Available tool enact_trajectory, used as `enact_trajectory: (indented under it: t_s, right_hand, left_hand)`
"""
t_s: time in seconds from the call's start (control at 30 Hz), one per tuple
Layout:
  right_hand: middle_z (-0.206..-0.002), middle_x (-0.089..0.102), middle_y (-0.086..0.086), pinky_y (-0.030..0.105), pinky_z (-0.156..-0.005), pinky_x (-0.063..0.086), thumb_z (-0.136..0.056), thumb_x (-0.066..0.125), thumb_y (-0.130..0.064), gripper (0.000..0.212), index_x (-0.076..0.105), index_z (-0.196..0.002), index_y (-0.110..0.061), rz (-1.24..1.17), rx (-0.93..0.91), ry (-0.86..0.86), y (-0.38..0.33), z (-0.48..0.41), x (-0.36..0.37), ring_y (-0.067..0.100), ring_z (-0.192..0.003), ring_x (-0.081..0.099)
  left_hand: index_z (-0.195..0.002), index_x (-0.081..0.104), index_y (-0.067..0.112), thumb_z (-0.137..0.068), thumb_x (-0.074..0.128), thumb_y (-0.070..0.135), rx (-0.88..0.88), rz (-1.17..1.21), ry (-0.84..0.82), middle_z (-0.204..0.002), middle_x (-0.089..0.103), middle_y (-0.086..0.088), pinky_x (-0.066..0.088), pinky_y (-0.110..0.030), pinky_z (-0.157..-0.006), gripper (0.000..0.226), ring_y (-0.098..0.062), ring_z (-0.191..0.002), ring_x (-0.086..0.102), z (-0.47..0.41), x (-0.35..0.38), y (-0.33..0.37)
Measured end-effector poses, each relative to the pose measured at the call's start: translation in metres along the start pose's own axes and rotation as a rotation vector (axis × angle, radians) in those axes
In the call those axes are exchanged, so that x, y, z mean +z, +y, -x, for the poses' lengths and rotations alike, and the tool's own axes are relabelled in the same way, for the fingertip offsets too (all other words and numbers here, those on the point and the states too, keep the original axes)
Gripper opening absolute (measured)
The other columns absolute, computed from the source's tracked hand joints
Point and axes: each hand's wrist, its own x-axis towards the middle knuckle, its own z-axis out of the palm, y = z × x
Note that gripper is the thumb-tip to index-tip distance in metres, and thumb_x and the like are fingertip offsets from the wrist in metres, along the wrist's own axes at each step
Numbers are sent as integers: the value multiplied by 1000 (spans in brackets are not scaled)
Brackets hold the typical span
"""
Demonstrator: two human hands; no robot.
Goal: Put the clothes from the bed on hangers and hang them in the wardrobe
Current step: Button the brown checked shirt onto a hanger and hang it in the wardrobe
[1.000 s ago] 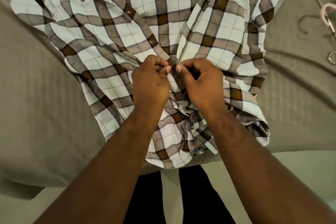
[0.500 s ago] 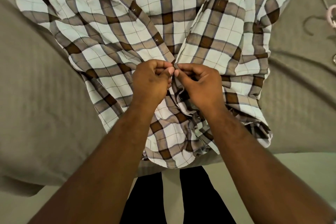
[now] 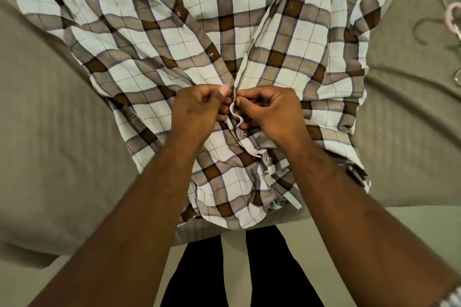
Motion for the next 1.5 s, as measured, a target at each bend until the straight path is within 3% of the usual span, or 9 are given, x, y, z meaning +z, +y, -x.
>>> enact_trajectory:
  t_s: [0.13, 0.27, 0.43, 0.53, 0.63, 0.93, 1.1, 1.23, 1.5]
  right_hand:
    - [-79, 78, 2, 41, -59, 64, -89, 78, -19, 13, 80, -98, -10, 56, -19, 27, 3, 1, 2, 25, -62, 74]
    - [-76, 77, 2, 44, -60, 64, -87, 80, -20, 14, 79, -97, -10, 79, -15, 49, 4, 3, 4, 24, -62, 74]
    - [-77, 77, 3, 40, -60, 64, -88, 79, -16, 13, 79, -98, -8, 75, -21, 33, 3, 4, 5, 23, -65, 75]
    - [-78, 77, 5, 33, -59, 62, -88, 78, -13, 12, 78, -98, -6, 61, -14, 7, 1, 5, 6, 20, -65, 75]
    - [-78, 77, 7, 42, -64, 64, -89, 77, -13, 10, 78, -96, -5, 17, 20, -19, 1, 5, 9, 21, -71, 76]
    - [-74, 75, 8, 45, -64, 63, -97, 66, -16, 13, 74, -94, -6, 28, 107, -5, -1, 5, 13, 25, -58, 70]
    - [-73, 66, 10, 31, -55, 52, -98, 64, -11, 14, 72, -97, 0, -173, 218, -78, -1, 0, 7, 22, -63, 57]
    - [-74, 63, 3, 24, -51, 46, -101, 59, -13, 11, 70, -99, -8, -311, 270, -138, -3, 1, 7, 12, -64, 54]
    - [-73, 66, 6, 28, -58, 55, -98, 66, -19, 21, 69, -106, 0, -246, 214, -58, -2, 9, 15, 13, -66, 61]
  left_hand:
    - [-97, 79, 22, -86, 76, 45, 15, -75, 52, -80, 77, 6, 63, -33, -73, 25, -7, -76, 74, 2, 2, -1]
    - [-105, 79, 20, -89, 75, 38, 81, -165, 70, -88, 78, 7, 63, -34, -79, 24, -4, -81, 73, 3, 2, -5]
    - [-104, 79, 21, -92, 72, 31, 177, -254, 158, -84, 74, 14, 54, -9, -68, 17, 9, -77, 68, 8, 7, -7]
    - [-104, 78, 17, -90, 74, 25, 194, -242, 198, -84, 73, 13, 57, -12, -69, 16, 7, -76, 69, 9, 8, -14]
    - [-108, 74, 15, -90, 74, 21, 212, -229, 202, -87, 73, 12, 59, -16, -72, 19, 5, -78, 69, 9, 8, -19]
    - [-118, 59, 19, -92, 71, 11, 378, -240, 114, -88, 69, 17, 49, -6, -73, 30, 6, -85, 68, 13, 4, -19]
    - [-121, 55, 12, -95, 68, 12, 270, 26, 58, -97, 75, 2, 54, -18, -80, 29, -6, -91, 71, 15, 3, -24]
    - [-119, 48, 13, -97, 65, 10, 131, 232, 39, -99, 74, 1, 51, -15, -81, 28, -3, -93, 69, 16, 7, -24]
    - [-116, 47, 16, -97, 63, 6, 134, 216, 40, -92, 73, 3, 50, -15, -80, 27, -4, -87, 67, 16, 9, -25]
